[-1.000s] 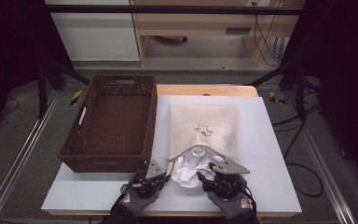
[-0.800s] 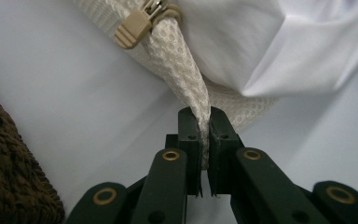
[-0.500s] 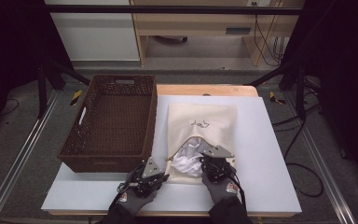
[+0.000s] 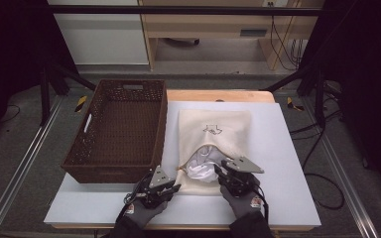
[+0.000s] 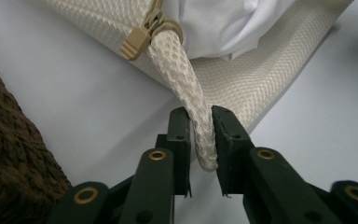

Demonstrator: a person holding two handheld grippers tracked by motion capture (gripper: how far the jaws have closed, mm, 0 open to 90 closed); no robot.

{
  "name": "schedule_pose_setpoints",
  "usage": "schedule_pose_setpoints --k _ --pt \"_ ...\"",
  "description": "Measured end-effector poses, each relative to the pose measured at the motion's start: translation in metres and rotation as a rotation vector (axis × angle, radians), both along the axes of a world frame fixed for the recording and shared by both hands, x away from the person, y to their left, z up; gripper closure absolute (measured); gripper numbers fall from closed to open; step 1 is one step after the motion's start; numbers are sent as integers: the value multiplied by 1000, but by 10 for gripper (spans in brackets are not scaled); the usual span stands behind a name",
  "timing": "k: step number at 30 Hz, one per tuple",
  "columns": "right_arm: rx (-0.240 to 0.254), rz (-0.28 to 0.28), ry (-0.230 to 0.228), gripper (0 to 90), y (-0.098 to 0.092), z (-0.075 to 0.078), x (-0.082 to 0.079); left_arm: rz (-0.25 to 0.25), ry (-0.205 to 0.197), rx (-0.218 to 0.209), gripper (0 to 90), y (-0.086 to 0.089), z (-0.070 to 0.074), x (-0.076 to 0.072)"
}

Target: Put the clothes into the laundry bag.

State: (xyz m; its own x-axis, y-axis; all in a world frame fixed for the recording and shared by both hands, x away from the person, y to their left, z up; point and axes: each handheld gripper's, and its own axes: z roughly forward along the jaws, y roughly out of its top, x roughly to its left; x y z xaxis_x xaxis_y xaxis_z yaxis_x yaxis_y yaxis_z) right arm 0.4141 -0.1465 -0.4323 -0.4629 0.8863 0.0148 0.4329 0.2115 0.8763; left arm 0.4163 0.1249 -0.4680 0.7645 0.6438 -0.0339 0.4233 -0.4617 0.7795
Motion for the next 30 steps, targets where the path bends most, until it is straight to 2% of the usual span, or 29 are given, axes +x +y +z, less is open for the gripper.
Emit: schedule_pose_setpoints --k 4,6,8,10,13,15,18,21,26,30 --pt "10 -50 -36 621 -23 12 -18 13 -4 -22 679 -1 1 3" --pt "-20 -94 -28 574 -35 11 -23 17 -2 -31 656 0 1 5" --pt "-44 -127 8 547 -45 3 -23 25 -1 -41 645 0 2 7" --pt "-57 -141 64 530 -49 -12 -20 26 8 -43 649 0 2 9" --pt "-78 -150 101 536 -48 -24 -12 23 23 -32 718 0 1 11" --pt "-83 -166 125 578 -49 -30 -9 21 25 -27 773 0 -1 10" --pt "-104 -204 157 737 -51 -36 -5 20 28 -25 821 0 -1 10" --pt "-101 -216 193 866 -55 -39 -2 21 29 -24 827 -1 -1 9" --pt "-64 -220 167 891 -66 -28 -11 22 28 -28 830 1 1 7" --pt "-37 -219 170 891 -83 -21 -21 20 25 -28 832 1 3 5"
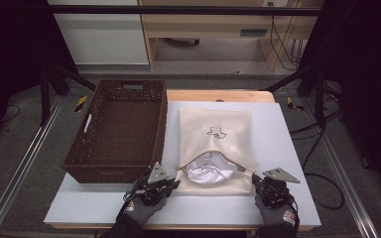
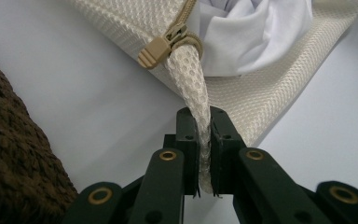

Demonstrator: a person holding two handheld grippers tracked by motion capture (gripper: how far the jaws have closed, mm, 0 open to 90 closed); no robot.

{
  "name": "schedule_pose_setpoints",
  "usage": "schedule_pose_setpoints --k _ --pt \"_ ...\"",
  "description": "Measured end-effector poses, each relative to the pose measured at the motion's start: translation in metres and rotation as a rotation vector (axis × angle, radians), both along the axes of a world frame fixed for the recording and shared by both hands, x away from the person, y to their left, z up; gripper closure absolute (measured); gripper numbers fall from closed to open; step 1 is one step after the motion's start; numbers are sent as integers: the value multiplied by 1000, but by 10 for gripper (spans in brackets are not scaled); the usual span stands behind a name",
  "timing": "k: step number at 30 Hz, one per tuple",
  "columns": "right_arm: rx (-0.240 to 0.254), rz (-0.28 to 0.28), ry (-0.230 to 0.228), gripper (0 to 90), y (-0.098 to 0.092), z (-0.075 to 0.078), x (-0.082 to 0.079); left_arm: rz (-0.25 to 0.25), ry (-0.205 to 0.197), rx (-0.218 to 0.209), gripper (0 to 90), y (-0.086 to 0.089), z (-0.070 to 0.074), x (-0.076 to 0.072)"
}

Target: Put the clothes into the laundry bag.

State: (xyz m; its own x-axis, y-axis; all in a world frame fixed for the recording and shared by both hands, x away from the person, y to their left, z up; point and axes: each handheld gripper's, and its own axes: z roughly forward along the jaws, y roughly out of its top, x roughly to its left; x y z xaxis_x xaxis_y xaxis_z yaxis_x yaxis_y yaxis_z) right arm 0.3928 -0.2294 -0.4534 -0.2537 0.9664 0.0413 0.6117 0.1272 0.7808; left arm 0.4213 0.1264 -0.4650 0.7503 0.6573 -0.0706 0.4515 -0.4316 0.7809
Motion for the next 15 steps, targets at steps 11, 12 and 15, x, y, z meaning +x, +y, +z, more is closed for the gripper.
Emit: schedule_pose_setpoints --k 11,12,15 --pt "-50 13 8 724 -2 -10 -2 2 -15 9 815 0 -8 -2" --pt "-29 37 -30 688 0 -2 -5 1 -13 8 810 0 -9 -1" --pt "4 96 -109 592 14 13 -11 3 -13 -3 805 0 -9 -1"
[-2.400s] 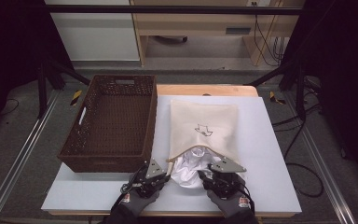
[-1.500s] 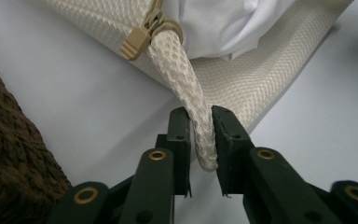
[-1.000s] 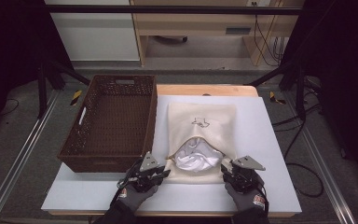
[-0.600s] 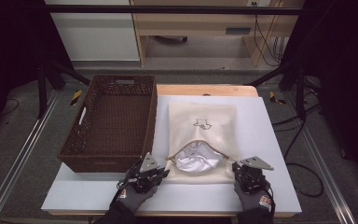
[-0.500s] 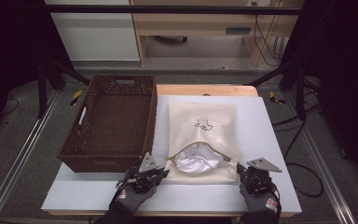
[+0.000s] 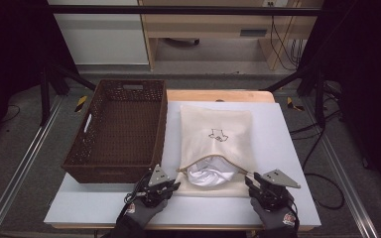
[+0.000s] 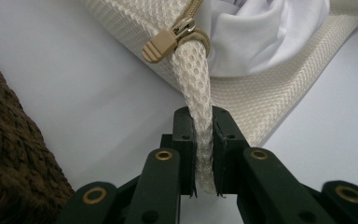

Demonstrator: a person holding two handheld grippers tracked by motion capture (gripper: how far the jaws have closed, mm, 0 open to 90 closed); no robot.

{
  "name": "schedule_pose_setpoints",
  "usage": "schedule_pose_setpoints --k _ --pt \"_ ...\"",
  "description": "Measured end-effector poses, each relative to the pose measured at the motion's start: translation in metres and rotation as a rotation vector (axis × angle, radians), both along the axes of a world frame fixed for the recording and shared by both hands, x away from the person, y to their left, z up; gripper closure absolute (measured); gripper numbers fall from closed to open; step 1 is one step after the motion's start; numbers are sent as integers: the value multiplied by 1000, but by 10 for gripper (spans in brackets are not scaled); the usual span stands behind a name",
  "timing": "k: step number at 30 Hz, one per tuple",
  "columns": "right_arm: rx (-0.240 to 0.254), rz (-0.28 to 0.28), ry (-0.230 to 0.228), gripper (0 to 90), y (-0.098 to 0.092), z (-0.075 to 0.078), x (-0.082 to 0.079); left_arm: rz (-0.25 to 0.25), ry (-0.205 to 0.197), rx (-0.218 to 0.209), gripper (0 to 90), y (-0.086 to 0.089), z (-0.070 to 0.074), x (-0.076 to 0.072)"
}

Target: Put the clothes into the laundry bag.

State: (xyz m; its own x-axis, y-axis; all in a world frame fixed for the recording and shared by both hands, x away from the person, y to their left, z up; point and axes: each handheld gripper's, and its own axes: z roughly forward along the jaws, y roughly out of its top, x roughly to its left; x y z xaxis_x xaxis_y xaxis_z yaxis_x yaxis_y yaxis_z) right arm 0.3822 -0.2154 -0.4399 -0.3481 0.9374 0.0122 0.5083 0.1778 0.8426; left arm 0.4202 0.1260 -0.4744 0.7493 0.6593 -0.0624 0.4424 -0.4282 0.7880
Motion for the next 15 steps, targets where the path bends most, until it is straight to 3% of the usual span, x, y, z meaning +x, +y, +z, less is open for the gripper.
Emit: schedule_pose_setpoints --k 2,4,8,10,12,15 --pt "25 66 -12 524 15 6 0 -1 -9 0 805 -1 0 -1" --pt "43 126 5 490 32 5 5 -4 -11 0 807 -1 1 -1" --pt "1 173 62 497 63 -10 21 -9 -15 5 826 -2 3 -2" --pt "-25 178 86 565 73 -18 29 -16 -19 12 834 -3 6 -3" --pt "-63 146 116 709 79 -26 40 -22 -28 21 841 -4 11 -6" --pt "-46 94 142 868 85 -29 55 -29 -36 35 847 -5 14 -8"
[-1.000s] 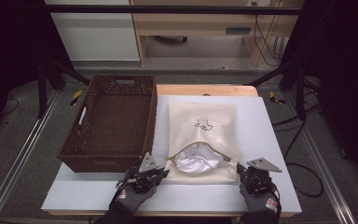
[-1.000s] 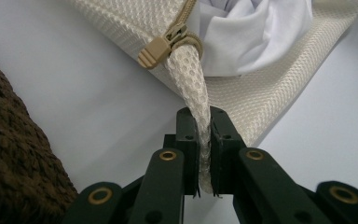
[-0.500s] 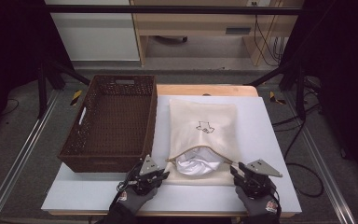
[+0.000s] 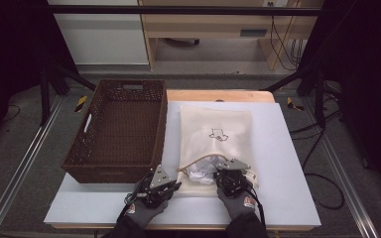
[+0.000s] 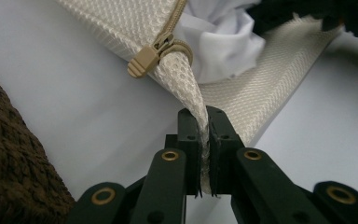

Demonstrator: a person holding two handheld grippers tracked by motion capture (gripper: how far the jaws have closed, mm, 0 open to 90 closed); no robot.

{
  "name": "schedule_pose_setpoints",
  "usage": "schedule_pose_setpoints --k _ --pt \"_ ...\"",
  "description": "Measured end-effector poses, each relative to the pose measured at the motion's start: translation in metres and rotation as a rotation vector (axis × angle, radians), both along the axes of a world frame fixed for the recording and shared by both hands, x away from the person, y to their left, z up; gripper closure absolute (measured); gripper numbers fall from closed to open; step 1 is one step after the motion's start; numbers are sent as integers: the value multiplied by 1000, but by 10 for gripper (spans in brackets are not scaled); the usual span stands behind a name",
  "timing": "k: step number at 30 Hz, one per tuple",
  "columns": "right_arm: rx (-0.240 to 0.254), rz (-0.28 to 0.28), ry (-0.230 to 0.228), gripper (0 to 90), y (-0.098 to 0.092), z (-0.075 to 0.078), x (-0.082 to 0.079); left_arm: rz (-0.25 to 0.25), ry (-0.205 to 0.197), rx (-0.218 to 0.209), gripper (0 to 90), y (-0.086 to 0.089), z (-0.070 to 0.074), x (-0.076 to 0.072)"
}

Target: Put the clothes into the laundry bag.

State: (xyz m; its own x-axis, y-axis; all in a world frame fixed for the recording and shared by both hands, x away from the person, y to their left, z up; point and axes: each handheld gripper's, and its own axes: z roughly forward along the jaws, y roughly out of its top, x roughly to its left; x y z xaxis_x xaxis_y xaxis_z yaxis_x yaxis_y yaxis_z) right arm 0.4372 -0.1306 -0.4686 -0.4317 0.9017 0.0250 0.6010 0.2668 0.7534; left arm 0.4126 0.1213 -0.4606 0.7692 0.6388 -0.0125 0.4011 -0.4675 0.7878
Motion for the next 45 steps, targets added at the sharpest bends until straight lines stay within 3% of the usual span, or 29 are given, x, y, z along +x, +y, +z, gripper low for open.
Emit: schedule_pose_setpoints --k 4,9,13,19,23,26,31,34,36,42,45 --pt "-43 -89 -49 879 13 0 20 -10 11 -9 851 3 1 1" --pt "-51 -177 -89 862 14 -4 42 -22 22 -1 850 4 0 2" --pt "-31 -125 -90 762 10 -4 37 -17 17 0 827 3 -4 2" --pt "77 -20 -149 626 -3 14 6 9 8 -43 607 2 -1 5" --pt "109 21 -180 580 -5 27 -8 16 21 -47 601 0 -3 8" --pt "145 34 -226 574 -3 42 -13 16 35 -44 688 -1 -5 10" --pt "136 -13 -242 655 10 49 4 8 40 -26 822 -2 -5 9" --pt "84 -88 -242 834 18 46 19 7 41 -24 835 -1 -4 9" --pt "74 -113 -245 887 19 43 26 5 42 -22 838 0 -4 8" --pt "49 -183 -199 896 19 25 48 -4 34 -9 843 1 -1 5" --pt "48 -218 -214 893 16 18 59 -6 29 5 844 1 -4 4"
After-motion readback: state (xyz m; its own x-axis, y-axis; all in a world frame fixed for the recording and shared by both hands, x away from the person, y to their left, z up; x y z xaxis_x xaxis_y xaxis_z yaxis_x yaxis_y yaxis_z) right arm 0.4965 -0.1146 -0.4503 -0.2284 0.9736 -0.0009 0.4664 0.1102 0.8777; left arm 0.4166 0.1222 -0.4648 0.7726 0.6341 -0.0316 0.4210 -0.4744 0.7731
